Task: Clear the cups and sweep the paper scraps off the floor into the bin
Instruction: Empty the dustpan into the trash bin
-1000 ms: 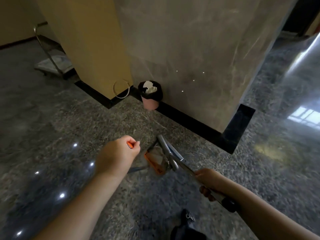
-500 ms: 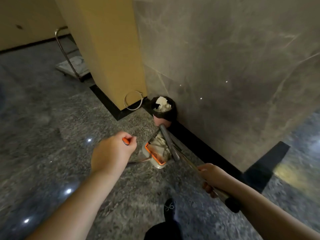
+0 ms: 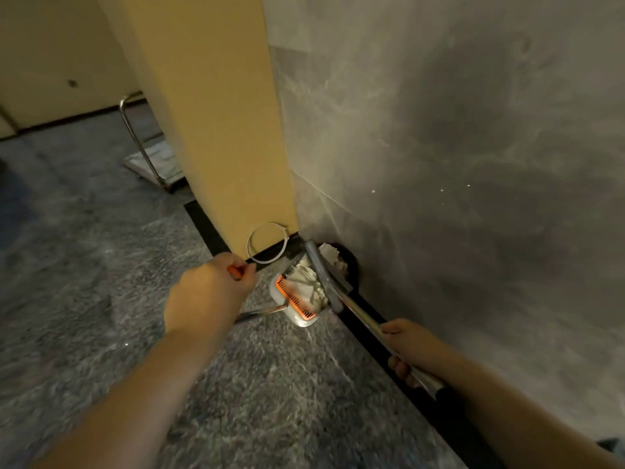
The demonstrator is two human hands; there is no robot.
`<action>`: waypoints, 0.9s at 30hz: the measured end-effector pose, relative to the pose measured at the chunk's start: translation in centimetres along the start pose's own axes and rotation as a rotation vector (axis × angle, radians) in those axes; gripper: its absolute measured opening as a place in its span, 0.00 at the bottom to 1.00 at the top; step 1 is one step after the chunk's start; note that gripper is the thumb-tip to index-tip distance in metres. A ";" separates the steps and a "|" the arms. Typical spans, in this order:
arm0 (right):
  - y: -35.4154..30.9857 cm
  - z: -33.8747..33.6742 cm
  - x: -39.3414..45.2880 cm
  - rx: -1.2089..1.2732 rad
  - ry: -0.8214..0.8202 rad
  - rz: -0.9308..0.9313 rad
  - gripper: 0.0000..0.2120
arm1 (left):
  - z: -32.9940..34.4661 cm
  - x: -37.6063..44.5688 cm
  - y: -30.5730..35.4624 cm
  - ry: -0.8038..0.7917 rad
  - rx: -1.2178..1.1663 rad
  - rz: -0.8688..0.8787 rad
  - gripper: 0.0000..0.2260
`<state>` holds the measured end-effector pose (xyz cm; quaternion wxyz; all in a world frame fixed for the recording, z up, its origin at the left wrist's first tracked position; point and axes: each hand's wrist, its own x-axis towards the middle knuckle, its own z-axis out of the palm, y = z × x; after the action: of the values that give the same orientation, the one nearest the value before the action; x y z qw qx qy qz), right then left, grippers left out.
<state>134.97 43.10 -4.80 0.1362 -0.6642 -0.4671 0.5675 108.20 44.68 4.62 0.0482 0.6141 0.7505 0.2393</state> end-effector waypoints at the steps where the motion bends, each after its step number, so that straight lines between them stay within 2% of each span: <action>1: -0.8 -1.2 1.4 0.016 0.000 -0.004 0.15 | 0.5 1.6 0.8 0.010 0.000 0.005 0.09; 7: -4.2 -8.0 9.3 0.037 -0.024 -0.030 0.08 | 3.7 8.9 5.7 0.031 0.052 0.014 0.08; 14: -5.1 -17.2 18.4 0.053 -0.122 0.030 0.11 | 9.2 14.6 14.0 0.027 0.192 0.049 0.10; 16: -5.0 -19.5 19.9 0.057 -0.153 0.085 0.15 | 10.3 16.0 16.2 0.009 0.223 0.056 0.10; 21: -5.3 -23.6 21.4 -0.050 -0.189 -0.010 0.14 | 12.2 18.6 20.4 -0.053 0.286 0.067 0.09; 27: -3.8 -26.3 22.3 -0.016 -0.213 0.021 0.15 | 13.5 19.7 23.1 -0.194 0.364 0.076 0.14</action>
<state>154.52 71.59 -7.70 0.0748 -0.6060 -0.4765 0.6326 129.15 70.42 6.73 -0.0004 0.6607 0.7495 0.0413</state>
